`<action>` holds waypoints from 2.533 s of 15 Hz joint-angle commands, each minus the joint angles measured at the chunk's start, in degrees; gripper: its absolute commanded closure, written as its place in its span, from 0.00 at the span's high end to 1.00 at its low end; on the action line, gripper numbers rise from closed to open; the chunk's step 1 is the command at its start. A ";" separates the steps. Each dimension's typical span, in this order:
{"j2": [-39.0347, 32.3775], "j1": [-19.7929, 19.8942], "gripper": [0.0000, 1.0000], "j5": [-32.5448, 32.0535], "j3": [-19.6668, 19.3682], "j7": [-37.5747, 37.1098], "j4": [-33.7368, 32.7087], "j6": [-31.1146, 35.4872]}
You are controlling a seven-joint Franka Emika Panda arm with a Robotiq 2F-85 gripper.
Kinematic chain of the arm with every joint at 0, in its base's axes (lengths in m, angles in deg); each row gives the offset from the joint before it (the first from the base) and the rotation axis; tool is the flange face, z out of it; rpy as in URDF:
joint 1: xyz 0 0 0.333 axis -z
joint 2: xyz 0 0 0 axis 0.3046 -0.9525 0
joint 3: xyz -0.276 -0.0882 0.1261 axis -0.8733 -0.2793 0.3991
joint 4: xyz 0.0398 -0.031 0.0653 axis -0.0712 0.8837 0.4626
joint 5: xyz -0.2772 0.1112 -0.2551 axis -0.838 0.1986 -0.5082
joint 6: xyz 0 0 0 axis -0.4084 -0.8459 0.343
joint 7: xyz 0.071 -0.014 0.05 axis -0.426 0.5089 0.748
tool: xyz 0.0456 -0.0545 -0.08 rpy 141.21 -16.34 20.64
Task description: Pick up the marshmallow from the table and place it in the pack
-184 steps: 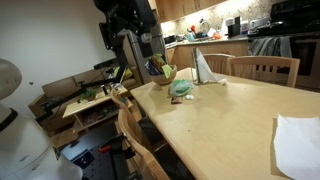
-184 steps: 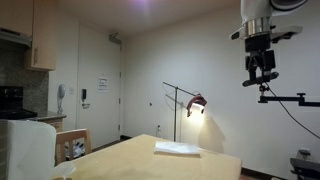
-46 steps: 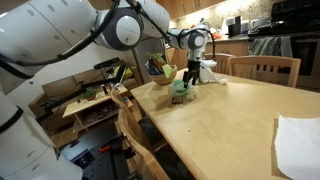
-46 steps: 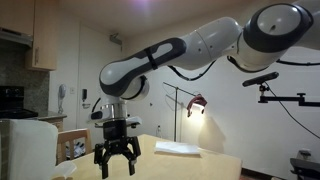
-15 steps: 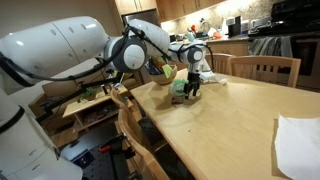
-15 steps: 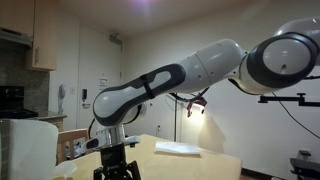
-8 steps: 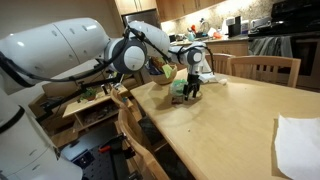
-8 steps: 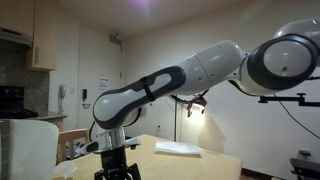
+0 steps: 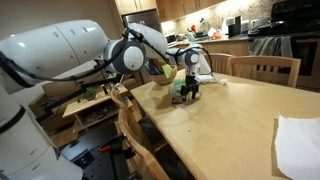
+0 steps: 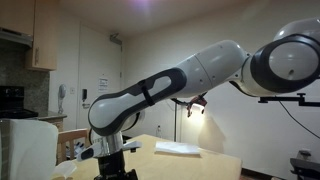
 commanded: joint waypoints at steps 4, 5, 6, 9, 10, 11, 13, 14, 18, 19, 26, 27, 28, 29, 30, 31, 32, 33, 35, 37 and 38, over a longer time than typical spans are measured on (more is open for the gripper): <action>1.04 -1.97 1.00 -1.02 -2.80 -6.69 -0.32 -1.14; 1.39 -2.18 1.00 -0.95 -3.22 -7.95 -0.02 -0.88; 1.62 -2.30 1.00 -0.92 -3.43 -8.85 0.17 -0.73; 2.40 -3.05 1.00 -0.99 -4.56 -11.66 0.74 -0.23; 2.51 -3.19 1.00 -1.07 -4.72 -12.06 0.66 -0.17; 2.49 -3.34 1.00 -1.19 -5.03 -12.27 0.44 -0.31; 2.30 -3.54 1.00 -1.17 -5.61 -12.12 0.00 -0.42; 1.91 -3.59 1.00 -1.30 -5.92 -11.58 -0.44 -0.17; 0.20 -4.28 1.00 -3.76 -8.02 -9.28 -1.65 4.21; -0.13 -4.55 1.00 -4.98 -8.64 -8.67 -1.75 5.84; -1.16 -4.61 1.00 -12.23 -6.96 -8.72 -0.39 14.56; -1.26 -4.56 1.00 -13.30 -6.32 -7.87 -0.57 15.24; -1.28 -4.54 1.00 -14.14 -5.83 -7.31 -0.57 16.48; -1.28 -4.56 1.00 -14.88 -5.44 -6.81 -0.60 17.49; -1.28 -4.54 1.00 -15.27 -5.06 -6.48 -0.64 18.51; -1.29 -4.42 1.00 -15.48 -4.54 -5.43 -0.63 19.52; -1.28 -4.30 1.00 -15.46 -4.05 -4.77 -0.62 20.32; -1.29 -4.01 1.00 -15.12 -3.30 -3.28 -0.59 21.07; -1.28 -3.03 1.00 -13.76 -1.30 0.12 -0.62 20.91; -1.29 -2.01 1.00 -12.49 0.74 3.63 -0.44 20.16; -1.29 -1.61 1.00 -11.96 1.48 5.24 -0.33 19.84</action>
